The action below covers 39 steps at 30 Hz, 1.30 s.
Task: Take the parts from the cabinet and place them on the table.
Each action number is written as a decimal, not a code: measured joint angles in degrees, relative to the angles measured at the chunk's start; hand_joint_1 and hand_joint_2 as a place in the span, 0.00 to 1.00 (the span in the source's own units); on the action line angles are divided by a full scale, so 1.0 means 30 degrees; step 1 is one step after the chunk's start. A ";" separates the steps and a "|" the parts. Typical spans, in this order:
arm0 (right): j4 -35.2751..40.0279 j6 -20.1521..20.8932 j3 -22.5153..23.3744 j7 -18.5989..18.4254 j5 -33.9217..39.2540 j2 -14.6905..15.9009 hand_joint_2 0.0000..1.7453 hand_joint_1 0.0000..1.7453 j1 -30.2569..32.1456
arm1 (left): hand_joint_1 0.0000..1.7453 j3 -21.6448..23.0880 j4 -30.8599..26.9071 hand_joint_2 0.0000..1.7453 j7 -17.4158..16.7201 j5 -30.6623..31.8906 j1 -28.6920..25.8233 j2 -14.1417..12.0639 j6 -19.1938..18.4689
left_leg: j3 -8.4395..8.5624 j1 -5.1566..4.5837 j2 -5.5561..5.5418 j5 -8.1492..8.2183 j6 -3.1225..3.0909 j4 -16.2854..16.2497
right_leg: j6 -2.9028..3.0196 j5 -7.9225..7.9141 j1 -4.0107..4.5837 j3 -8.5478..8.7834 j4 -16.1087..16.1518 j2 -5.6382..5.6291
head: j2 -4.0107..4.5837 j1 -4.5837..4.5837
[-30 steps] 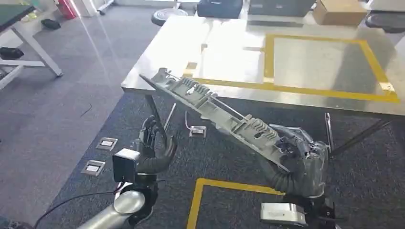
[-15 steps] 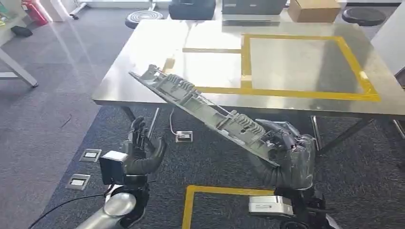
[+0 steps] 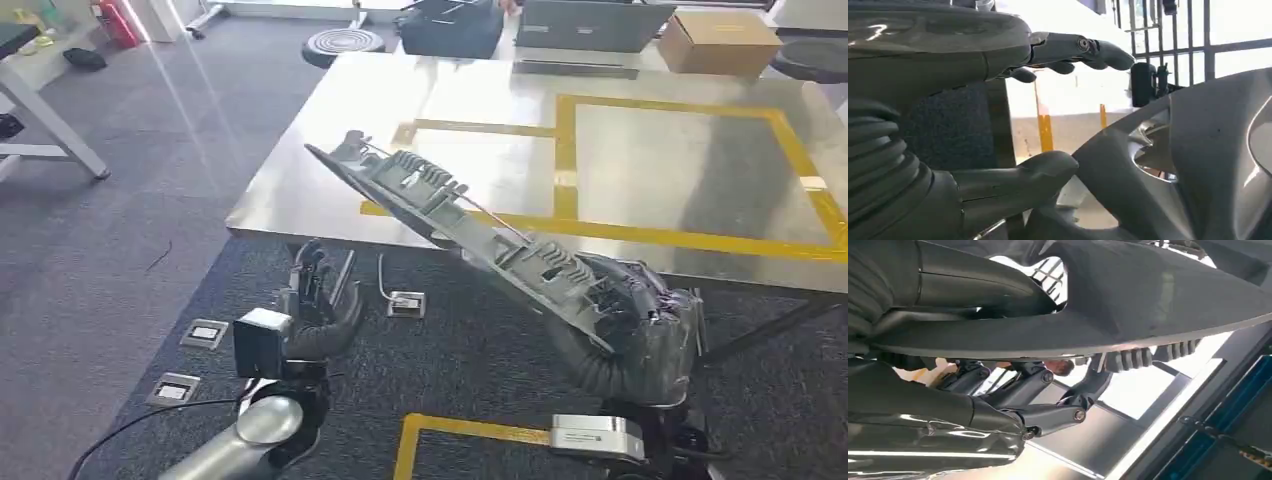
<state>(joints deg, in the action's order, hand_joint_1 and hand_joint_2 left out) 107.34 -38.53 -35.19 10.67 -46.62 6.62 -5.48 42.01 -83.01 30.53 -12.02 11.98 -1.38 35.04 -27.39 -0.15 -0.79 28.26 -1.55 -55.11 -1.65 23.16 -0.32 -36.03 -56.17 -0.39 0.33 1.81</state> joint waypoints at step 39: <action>-0.1341 0.0000 0.4270 -0.4095 0.1530 0.2703 1.00 1.00 -0.4898 | 0.00 0.0175 0.0415 1.00 0.0146 0.0087 0.0644 0.0430 -0.1894 | -0.4159 0.0051 0.0110 0.1055 0.0637 -0.5553 | 0.0690 0.0553 -0.0208 0.1441 0.0569 -0.0015 | -0.0007 -0.0473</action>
<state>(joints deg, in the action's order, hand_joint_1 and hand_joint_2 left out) 103.32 -38.53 -22.38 -1.62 -42.03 14.73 -20.18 42.53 -81.77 30.97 -11.76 13.92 -0.09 29.35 -39.87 0.01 -0.46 31.43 0.36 -71.77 0.42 24.81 -0.94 -31.71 -54.46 -0.43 0.31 0.39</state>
